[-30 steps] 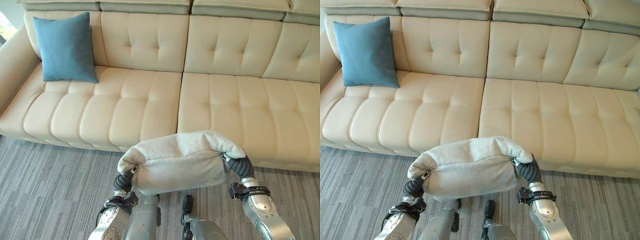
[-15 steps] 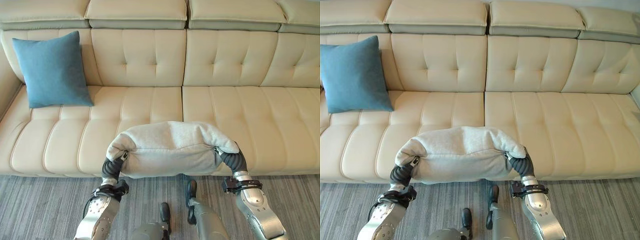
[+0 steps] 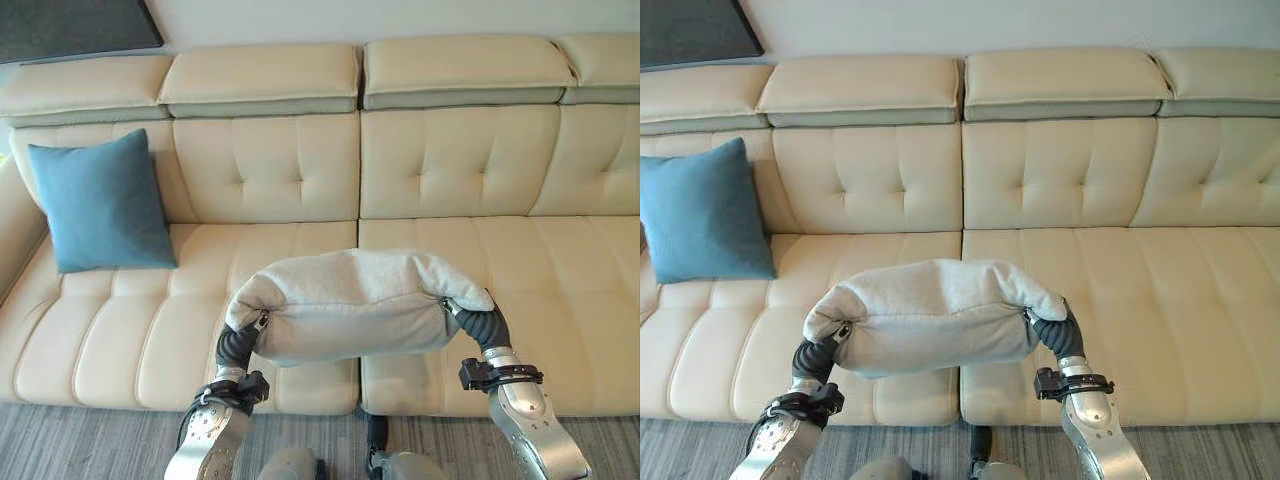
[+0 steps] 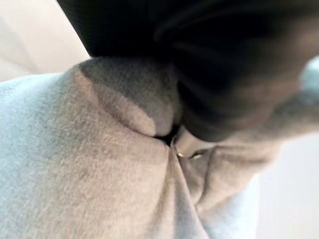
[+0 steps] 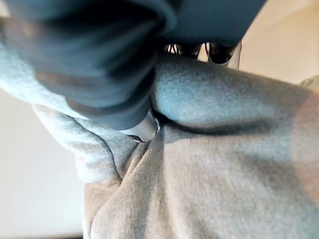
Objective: Pick up all the scattered cushions and arrange them neatly on the sofa.
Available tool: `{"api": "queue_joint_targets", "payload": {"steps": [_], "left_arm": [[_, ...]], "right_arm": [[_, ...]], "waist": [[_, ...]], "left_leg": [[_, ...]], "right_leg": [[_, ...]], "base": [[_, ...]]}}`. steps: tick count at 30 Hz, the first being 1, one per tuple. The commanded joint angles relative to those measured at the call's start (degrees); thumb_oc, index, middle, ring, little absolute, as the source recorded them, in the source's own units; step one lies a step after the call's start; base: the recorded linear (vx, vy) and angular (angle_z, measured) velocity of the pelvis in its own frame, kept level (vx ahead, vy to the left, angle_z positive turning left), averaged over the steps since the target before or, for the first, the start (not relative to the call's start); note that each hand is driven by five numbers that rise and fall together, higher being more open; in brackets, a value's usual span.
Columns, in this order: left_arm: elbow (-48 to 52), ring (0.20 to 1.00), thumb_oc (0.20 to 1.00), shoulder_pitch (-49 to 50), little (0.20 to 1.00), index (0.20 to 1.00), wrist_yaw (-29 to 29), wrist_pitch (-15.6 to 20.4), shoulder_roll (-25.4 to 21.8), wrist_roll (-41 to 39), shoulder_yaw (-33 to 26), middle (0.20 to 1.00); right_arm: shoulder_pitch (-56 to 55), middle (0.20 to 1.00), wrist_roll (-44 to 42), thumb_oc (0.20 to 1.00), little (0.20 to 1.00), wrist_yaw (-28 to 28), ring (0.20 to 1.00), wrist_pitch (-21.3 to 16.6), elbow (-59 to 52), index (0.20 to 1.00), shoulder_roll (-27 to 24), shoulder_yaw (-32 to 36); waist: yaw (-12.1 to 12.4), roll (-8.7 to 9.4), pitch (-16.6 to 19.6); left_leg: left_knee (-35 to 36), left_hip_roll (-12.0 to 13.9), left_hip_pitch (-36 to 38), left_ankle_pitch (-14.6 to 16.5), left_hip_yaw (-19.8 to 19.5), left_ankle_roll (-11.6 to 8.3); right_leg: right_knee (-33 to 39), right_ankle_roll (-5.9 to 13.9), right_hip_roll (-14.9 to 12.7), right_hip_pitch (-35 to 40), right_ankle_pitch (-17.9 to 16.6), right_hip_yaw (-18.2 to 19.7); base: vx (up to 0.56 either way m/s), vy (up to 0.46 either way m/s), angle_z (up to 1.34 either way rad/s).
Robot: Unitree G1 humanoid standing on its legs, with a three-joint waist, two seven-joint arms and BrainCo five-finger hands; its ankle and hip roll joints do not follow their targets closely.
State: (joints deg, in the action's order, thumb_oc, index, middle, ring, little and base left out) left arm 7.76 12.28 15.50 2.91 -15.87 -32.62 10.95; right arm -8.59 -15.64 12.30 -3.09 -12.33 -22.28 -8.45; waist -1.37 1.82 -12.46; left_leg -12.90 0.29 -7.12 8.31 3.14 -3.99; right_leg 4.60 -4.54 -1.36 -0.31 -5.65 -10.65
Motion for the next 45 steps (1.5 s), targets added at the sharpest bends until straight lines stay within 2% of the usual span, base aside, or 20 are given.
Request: {"api": "queue_joint_targets", "payload": {"steps": [1,2,3,4,6,12,16,18,20,24,27,31,33,34,35,37,39,42,43,45], "left_arm": [[5.9,0.2,0.2,-3.1,0.2,0.2,-0.8,4.5,-0.7,1.8,-0.3,0.2],[5.8,0.2,0.2,-4.0,0.2,0.2,-0.5,4.5,-0.6,2.6,0.1,0.2],[5.0,0.2,0.2,-5.2,0.2,0.2,0.3,4.5,-0.4,3.0,0.8,0.2],[3.5,0.2,0.2,-6.2,0.2,0.2,0.9,4.7,0.1,2.3,1.7,0.2],[2.0,0.2,0.2,-7.4,0.2,0.2,1.7,4.2,0.3,1.9,3.4,0.2],[-2.9,0.2,0.2,-10.8,0.2,0.2,3.4,3.1,0.0,2.8,4.6,0.2],[-6.0,0.2,0.2,-13.9,0.2,0.2,4.1,2.9,0.0,3.9,5.2,0.2],[-12.9,0.2,0.2,-22.6,0.2,0.2,6.2,2.9,0.0,4.5,7.5,0.2],[-14.9,0.2,0.2,-25.7,0.2,0.2,7.1,3.2,-0.1,5.0,7.8,0.2],[-26.2,0.2,0.2,-41.2,0.2,0.2,9.2,5.6,-1.5,4.2,10.7,0.2],[-33.5,0.2,0.2,-48.8,0.2,0.2,11.2,7.1,-2.2,3.9,11.1,0.2],[-48.3,0.2,0.2,-61.5,0.2,0.2,12.8,6.6,-3.3,2.8,13.8,0.2],[-51.6,0.2,0.2,-64.5,0.2,0.2,12.6,6.4,-4.1,2.3,14.2,0.2],[-59.0,0.539,0.539,-70.3,0.539,0.539,11.4,5.6,-5.4,0.0,15.1,0.539],[-64.3,1.0,1.0,-73.8,1.0,1.0,9.8,5.2,-6.5,-1.8,15.5,1.0],[-70.1,1.0,1.0,-78.2,1.0,1.0,7.3,4.3,-8.4,-5.4,16.0,1.0],[-74.8,1.0,1.0,-80.8,1.0,1.0,4.6,3.2,-9.9,-11.0,15.6,1.0],[-77.9,1.0,1.0,-82.7,1.0,1.0,3.1,2.5,-12.3,-17.2,13.3,1.0],[-77.2,1.0,1.0,-82.1,1.0,1.0,3.2,2.7,-13.1,-19.5,12.0,1.0],[-75.5,1.0,1.0,-80.7,1.0,1.0,2.9,3.3,-15.9,-22.2,8.8,1.0]], "right_arm": [[6.5,0.2,2.0,0.2,0.2,1.0,0.2,-6.2,-5.8,0.2,0.4,0.6],[7.9,0.2,2.8,0.2,0.2,1.7,0.2,-5.7,-5.6,0.2,0.0,0.3],[8.6,0.2,3.4,0.2,0.2,2.4,0.2,-5.5,-5.2,0.2,-0.1,0.0],[9.0,0.2,4.8,0.2,0.2,2.5,0.2,-4.5,-4.5,0.2,0.4,-0.6],[9.7,0.2,5.3,0.2,0.2,3.2,0.2,-3.3,-2.4,0.2,1.3,-1.9],[13.7,0.2,8.1,0.2,0.2,5.4,0.2,-0.8,3.5,0.2,1.2,-3.6],[16.7,0.2,9.2,0.2,0.2,6.6,0.2,-0.1,6.2,0.2,0.2,-3.9],[24.9,0.2,9.0,0.2,0.2,8.8,0.2,1.0,12.2,0.2,-2.0,-4.9],[27.4,0.2,9.2,0.2,0.2,9.6,0.2,1.3,14.1,0.2,-2.5,-5.1],[40.6,0.2,7.9,0.2,0.2,12.4,0.2,1.2,25.4,0.2,-4.0,-8.5],[47.6,0.2,7.2,0.2,0.2,13.5,0.2,0.9,32.5,0.2,-4.1,-10.9],[60.8,0.2,3.5,0.2,0.2,14.1,0.2,1.5,48.2,0.2,-4.0,-16.3],[63.8,0.2,3.0,0.2,0.2,13.9,0.2,1.7,51.4,0.2,-3.9,-17.6],[69.7,0.357,0.0,0.357,0.357,12.2,0.357,2.3,59.5,0.357,-3.9,-20.1],[74.0,1.0,-1.3,1.0,1.0,10.2,1.0,3.0,65.4,1.0,-4.5,-22.4],[79.7,1.0,-1.6,1.0,1.0,7.4,1.0,4.9,72.5,1.0,-5.3,-26.6],[83.7,1.0,-3.6,1.0,1.0,6.1,1.0,6.6,78.0,1.0,-5.6,-27.7],[85.1,1.0,-11.3,1.0,1.0,7.0,1.0,7.0,82.3,1.0,-5.9,-23.6],[84.1,1.0,-18.0,1.0,1.0,8.9,1.0,5.8,82.1,1.0,-5.8,-18.9],[81.2,1.0,-25.7,1.0,1.0,9.7,1.0,2.7,79.0,1.0,-7.1,-13.5]], "waist": [[0.4,-0.2,2.7],[0.3,-0.69,2.9],[0.0,-0.93,3.0],[-0.4,-1.42,4.0],[-0.7,-1.54,5.3],[0.0,-0.71,4.9],[0.0,-0.51,4.4],[-0.3,-0.5,2.4],[-0.4,-0.54,1.7],[-0.6,-0.78,-1.7],[-0.5,-0.73,-2.8],[-0.5,-0.06,-3.9],[-0.5,0.07,-4.1],[-0.4,0.43,-4.4],[-0.3,0.6,-4.8],[0.0,0.82,-4.6],[0.1,0.72,-4.5],[0.2,0.35,-4.0],[0.2,0.13,-4.0],[0.3,-0.28,-3.7]], "left_leg": [[14.6,0.0,4.0,-9.9,-1.6,0.91],[17.9,0.5,3.5,-13.0,-2.0,-0.01],[17.9,0.8,3.1,-13.9,-0.5,-0.63],[17.9,1.3,5.1,-11.5,0.6,-0.46],[17.9,0.9,6.9,-10.4,1.1,-0.55],[17.9,0.7,8.5,-8.7,2.8,0.8],[17.9,0.6,7.9,-8.5,3.0,0.98],[17.9,0.5,5.3,-8.8,3.1,1.14],[17.9,0.5,4.2,-9.0,3.1,1.18],[17.9,0.3,-0.5,-10.3,2.9,1.32],[17.9,0.3,-3.5,-11.2,3.0,1.37],[17.9,0.5,-7.0,-12.6,3.4,1.15],[17.9,0.6,-7.3,-12.8,3.3,1.1],[17.9,0.6,-7.6,-13.0,3.3,0.97],[17.9,0.7,-7.7,-13.1,3.4,0.85],[17.9,0.8,-7.7,-13.3,3.4,0.59],[17.9,0.8,-7.4,-13.3,3.1,0.32],[17.9,0.6,-6.9,-12.9,2.6,-0.02],[17.9,0.5,-6.4,-12.6,2.5,-0.1],[17.9,0.4,-6.1,-12.2,2.5,-0.21]], "right_leg": [[0.4,8.81,-0.2,1.6,7.2,0.8],[0.4,8.72,-0.2,2.2,7.5,0.7],[0.4,8.66,-0.4,3.1,7.7,0.1],[0.4,8.67,-0.1,4.2,8.7,0.2],[0.4,8.62,-0.5,4.7,8.9,0.6],[0.4,9.27,-1.3,5.1,9.5,1.7],[0.4,9.48,-1.5,4.4,9.4,1.9],[0.4,9.57,-1.7,1.3,8.8,2.1],[0.4,9.56,-1.7,-0.1,8.5,2.2],[-1.2,9.49,-1.7,-6.0,7.3,2.7],[-2.8,9.46,-1.8,-10.1,6.9,3.4],[-4.6,9.62,-2.0,-14.7,6.3,3.8],[-4.7,9.68,-1.9,-15.1,6.2,3.9],[-4.6,9.86,-1.9,-15.5,5.7,4.0],[-4.4,9.92,-1.9,-15.6,5.5,4.0],[-3.9,10.1,-1.8,-15.4,5.1,3.9],[-3.0,10.29,-1.7,-14.8,4.7,3.9],[-1.4,10.51,-1.7,-13.5,4.3,3.6],[-0.9,10.57,-1.7,-12.8,4.3,3.5],[-0.2,10.7,-1.8,-12.1,4.1,3.1]], "base": [[0.12,0.068,-0.17],[0.13,0.085,-0.19],[0.24,0.136,-0.02],[0.25,0.155,0.05],[0.25,0.164,-0.08],[0.15,0.095,-0.08],[0.04,0.049,-0.05],[-0.05,0.047,-0.04],[-0.07,0.023,-0.07],[-0.1,0.029,-0.13],[-0.04,0.018,-0.17],[-0.01,0.003,-0.08],[0.0,0.0,0.0],[0.0,0.0,0.0],[0.0,0.0,0.0],[0.03,-0.008,-0.05],[0.04,0.0,-0.03],[0.05,0.011,0.01],[0.06,0.031,0.04],[0.05,0.042,0.05]]}}
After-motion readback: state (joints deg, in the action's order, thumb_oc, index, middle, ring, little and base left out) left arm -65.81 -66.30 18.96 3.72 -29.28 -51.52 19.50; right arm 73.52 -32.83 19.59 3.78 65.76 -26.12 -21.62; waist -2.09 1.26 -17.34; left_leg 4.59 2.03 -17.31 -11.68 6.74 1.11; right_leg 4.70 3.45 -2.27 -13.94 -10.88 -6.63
